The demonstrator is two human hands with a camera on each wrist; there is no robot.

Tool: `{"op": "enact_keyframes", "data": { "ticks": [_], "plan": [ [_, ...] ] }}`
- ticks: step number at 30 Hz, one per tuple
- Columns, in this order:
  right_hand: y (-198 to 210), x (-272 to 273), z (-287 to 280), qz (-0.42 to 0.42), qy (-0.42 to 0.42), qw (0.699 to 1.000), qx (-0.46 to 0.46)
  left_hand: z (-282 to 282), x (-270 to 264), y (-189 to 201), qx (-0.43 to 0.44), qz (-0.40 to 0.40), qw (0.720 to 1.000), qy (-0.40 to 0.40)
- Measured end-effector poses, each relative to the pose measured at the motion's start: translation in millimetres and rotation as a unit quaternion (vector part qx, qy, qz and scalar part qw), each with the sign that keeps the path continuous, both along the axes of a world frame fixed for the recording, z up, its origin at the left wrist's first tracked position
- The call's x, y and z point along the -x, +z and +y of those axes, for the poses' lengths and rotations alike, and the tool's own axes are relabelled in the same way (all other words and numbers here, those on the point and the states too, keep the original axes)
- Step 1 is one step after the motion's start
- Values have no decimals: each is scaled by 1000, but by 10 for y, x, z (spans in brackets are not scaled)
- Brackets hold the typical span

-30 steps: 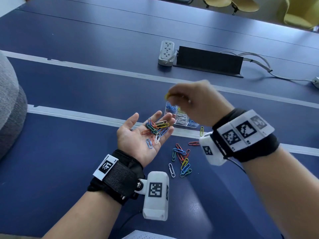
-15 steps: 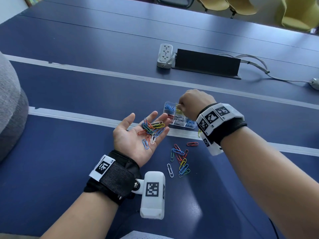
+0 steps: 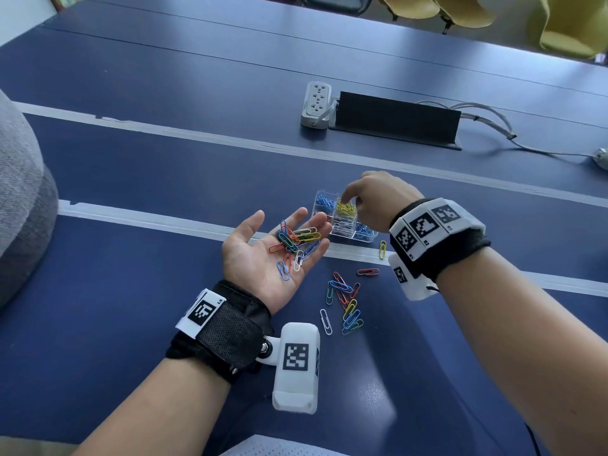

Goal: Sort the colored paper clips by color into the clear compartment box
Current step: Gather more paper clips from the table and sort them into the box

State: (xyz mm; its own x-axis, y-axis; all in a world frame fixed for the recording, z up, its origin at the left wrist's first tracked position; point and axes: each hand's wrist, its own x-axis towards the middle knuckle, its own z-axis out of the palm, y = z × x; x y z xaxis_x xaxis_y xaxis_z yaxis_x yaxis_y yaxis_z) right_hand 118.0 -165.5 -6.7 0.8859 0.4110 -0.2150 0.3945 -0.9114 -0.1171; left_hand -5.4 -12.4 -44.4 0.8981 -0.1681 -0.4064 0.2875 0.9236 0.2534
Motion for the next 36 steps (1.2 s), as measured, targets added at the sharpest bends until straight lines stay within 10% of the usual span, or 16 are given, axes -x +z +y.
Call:
{"op": "enact_keyframes", "data": {
  "ticks": [13, 36],
  "plan": [
    [175, 561, -25, 32, 208, 961, -178, -67, 26, 35, -5, 5, 1000, 1],
    [14, 686, -72, -4, 165, 951, -262, -94, 14, -64, 53, -16, 998, -14]
  ]
}}
